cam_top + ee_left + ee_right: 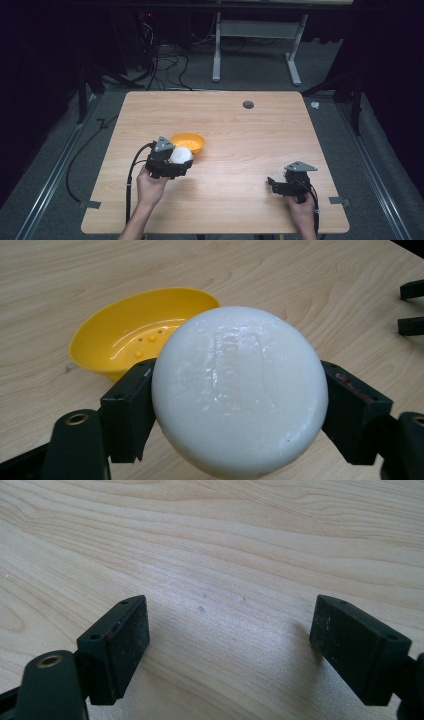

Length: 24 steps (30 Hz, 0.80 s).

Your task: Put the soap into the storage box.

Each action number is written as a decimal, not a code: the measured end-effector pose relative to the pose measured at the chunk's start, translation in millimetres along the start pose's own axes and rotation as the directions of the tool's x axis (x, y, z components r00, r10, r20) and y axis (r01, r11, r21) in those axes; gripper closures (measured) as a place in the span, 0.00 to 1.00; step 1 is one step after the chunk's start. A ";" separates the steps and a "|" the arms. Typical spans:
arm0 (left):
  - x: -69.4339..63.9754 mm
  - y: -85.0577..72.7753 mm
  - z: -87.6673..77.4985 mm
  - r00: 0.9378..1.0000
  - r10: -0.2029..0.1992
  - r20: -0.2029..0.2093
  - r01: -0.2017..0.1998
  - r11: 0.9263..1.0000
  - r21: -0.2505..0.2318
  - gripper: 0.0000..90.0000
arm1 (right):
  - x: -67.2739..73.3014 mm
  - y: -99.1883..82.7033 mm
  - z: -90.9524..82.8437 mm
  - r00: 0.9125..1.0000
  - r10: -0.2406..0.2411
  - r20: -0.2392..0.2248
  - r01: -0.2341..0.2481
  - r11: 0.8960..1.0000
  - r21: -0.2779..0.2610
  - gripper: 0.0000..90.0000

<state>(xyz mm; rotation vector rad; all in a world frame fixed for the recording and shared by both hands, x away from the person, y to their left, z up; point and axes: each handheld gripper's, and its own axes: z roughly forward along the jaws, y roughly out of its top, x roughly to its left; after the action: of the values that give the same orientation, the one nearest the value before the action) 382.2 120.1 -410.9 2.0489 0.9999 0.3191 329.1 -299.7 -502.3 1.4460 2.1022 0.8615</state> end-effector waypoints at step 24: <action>18.2 16.6 14.2 0.999 -0.044 -0.032 0.044 0.999 0.012 0.27 | 0.0 0.0 0.0 1.000 0.001 -0.001 -0.001 1.000 0.000 0.19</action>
<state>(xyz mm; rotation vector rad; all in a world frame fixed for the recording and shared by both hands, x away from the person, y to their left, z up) 410.6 119.9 -409.4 2.0358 1.0675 0.3238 329.1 -299.7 -502.3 1.4465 2.1025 0.8633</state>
